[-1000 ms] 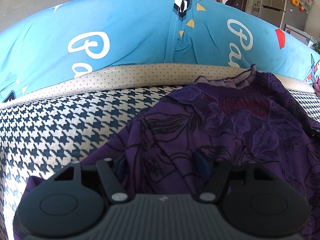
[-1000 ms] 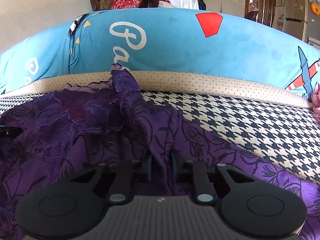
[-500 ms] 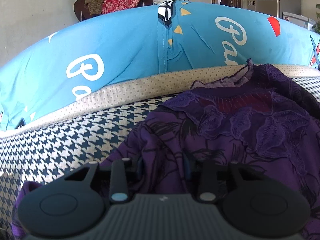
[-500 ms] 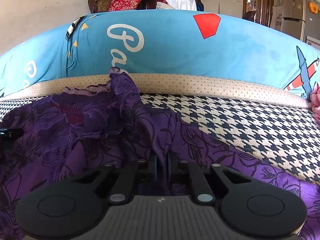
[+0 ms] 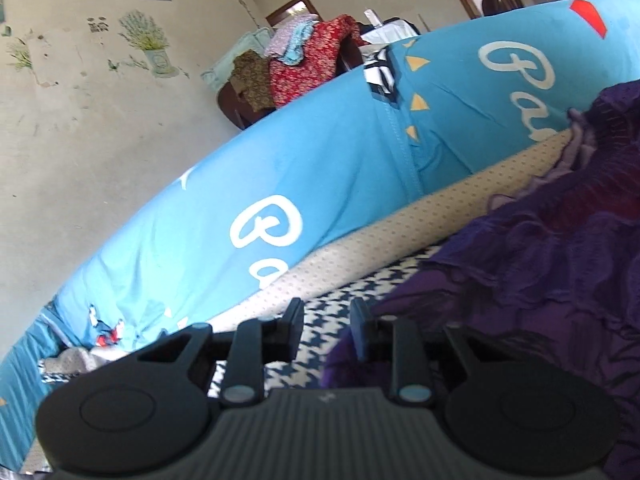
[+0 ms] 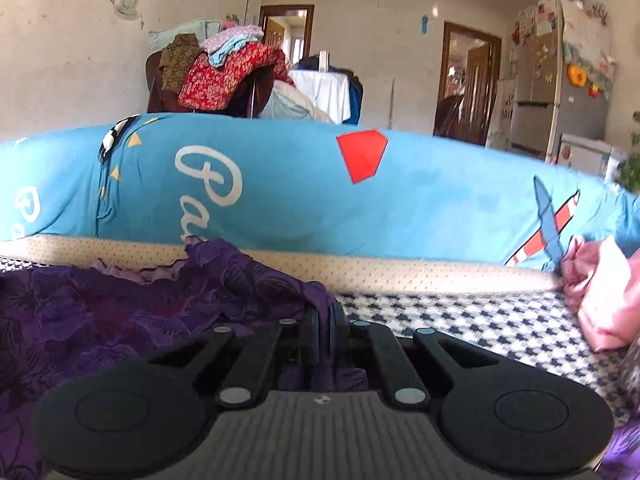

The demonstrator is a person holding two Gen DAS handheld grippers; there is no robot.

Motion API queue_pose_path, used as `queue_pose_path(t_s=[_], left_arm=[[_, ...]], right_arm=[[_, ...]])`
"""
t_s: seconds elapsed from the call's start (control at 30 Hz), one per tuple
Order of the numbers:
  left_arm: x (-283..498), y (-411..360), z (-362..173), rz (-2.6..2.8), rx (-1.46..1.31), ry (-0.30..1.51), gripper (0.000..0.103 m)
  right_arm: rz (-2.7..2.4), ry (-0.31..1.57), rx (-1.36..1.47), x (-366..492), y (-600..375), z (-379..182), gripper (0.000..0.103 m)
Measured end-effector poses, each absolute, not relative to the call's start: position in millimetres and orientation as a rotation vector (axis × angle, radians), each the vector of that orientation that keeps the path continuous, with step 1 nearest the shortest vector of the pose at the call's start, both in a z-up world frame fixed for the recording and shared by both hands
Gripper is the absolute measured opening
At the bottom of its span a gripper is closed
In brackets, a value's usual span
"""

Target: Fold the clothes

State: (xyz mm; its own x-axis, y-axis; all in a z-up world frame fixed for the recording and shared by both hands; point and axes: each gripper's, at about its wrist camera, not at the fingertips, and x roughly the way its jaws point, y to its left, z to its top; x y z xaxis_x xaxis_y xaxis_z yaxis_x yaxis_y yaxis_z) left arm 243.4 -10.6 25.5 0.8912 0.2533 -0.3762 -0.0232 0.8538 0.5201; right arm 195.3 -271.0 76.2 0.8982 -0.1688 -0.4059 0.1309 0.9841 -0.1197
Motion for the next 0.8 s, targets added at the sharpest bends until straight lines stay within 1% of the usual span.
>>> queue_pose_path(t_s=[0.1, 0.2, 0.23, 0.27, 0.3, 0.37, 0.4, 0.43, 0.47, 0.5, 0.53, 0.63, 0.7, 0.77, 0.8], left_arm=[[255, 8, 30, 0.177, 0.449, 0.518, 0.023], [258, 22, 37, 0.112, 0.317, 0.583, 0.027], [258, 25, 39, 0.085, 0.275, 0.598, 0.036], [257, 29, 41, 0.060, 0.226, 0.609, 0.046], [257, 32, 44, 0.038, 0.181, 0.616, 0.049], [258, 38, 47, -0.018, 0.086, 0.639, 0.051], [259, 40, 47, -0.036, 0.055, 0.651, 0.052], [260, 41, 47, -0.049, 0.033, 0.663, 0.060], [261, 42, 46, -0.061, 0.011, 0.675, 0.071], [261, 42, 46, -0.065, 0.005, 0.677, 0.075], [260, 42, 45, -0.068, 0.005, 0.676, 0.077], [261, 45, 49, -0.138, -0.050, 0.687, 0.078], [261, 43, 51, -0.190, -0.072, 0.699, 0.080], [262, 36, 49, -0.221, -0.031, 0.721, 0.089], [262, 32, 46, -0.226, -0.002, 0.735, 0.090]], right_arm=[[-0.139, 0.448, -0.069, 199, -276, 77, 0.005], [-0.095, 0.508, -0.039, 206, -282, 76, 0.006], [-0.071, 0.521, -0.005, 207, -287, 77, 0.007], [-0.053, 0.529, 0.042, 208, -293, 79, 0.010], [-0.040, 0.529, 0.099, 209, -300, 82, 0.012], [-0.018, 0.518, 0.209, 209, -315, 88, 0.021], [-0.017, 0.508, 0.240, 209, -320, 90, 0.023], [-0.025, 0.495, 0.251, 208, -324, 92, 0.027], [-0.038, 0.487, 0.243, 208, -325, 93, 0.029], [-0.053, 0.480, 0.227, 209, -326, 93, 0.033], [-0.068, 0.478, 0.216, 210, -327, 93, 0.036], [-0.074, 0.477, 0.260, 212, -336, 94, 0.037], [-0.069, 0.477, 0.295, 213, -341, 94, 0.039], [-0.068, 0.494, 0.282, 216, -341, 93, 0.046], [-0.065, 0.505, 0.275, 217, -340, 91, 0.047]])
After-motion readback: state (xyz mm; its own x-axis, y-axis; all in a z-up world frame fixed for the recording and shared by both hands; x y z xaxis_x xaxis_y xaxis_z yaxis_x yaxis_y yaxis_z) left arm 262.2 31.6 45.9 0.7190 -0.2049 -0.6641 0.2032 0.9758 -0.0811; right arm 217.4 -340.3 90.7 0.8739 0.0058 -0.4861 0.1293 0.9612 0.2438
